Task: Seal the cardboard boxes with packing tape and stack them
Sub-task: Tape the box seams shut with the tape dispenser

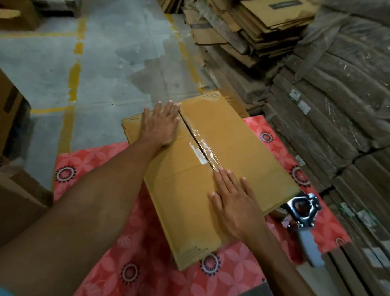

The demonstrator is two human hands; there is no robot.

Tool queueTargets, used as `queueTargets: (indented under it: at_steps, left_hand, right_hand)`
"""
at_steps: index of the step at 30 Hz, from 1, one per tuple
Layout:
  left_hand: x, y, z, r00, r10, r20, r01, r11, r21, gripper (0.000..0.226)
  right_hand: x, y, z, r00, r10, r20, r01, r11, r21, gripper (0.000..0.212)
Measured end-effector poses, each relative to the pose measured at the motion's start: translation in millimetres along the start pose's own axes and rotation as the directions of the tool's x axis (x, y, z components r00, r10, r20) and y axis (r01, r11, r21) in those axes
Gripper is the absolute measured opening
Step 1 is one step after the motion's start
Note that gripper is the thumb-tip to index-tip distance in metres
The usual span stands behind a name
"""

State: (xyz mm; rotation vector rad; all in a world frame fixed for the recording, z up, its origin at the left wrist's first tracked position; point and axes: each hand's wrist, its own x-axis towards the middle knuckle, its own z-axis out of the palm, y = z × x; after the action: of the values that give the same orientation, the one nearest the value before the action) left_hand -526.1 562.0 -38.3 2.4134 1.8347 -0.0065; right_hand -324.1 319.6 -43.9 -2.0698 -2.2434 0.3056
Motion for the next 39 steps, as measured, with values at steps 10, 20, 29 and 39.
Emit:
queueTargets:
  at_steps: [10,20,29,39]
  left_hand:
    - [-156,86,16,0.913,0.404,0.056,-0.403,0.915,-0.021,0.058]
    - [-173,95,18,0.951,0.301,0.073,-0.302,0.953,0.005,0.06]
    - [-189,104,18,0.976,0.201,0.081,-0.2,0.98,-0.018,0.058]
    - [-266,129,14,0.995,-0.082,-0.053,0.087,0.991,0.101,0.061]
  right_hand:
    - [-5,7,3,0.999,-0.049,-0.009,0.049,0.999,-0.017,0.074]
    - [-90,31,17,0.984,-0.057,-0.169,0.064,0.997,0.037,0.063]
    - [-130,-32,38,0.944,0.318,-0.089,-0.096,0.521,0.848,0.087]
    - [-111,35,32,0.996,0.088,-0.029,-0.002,0.336,0.942,0.096]
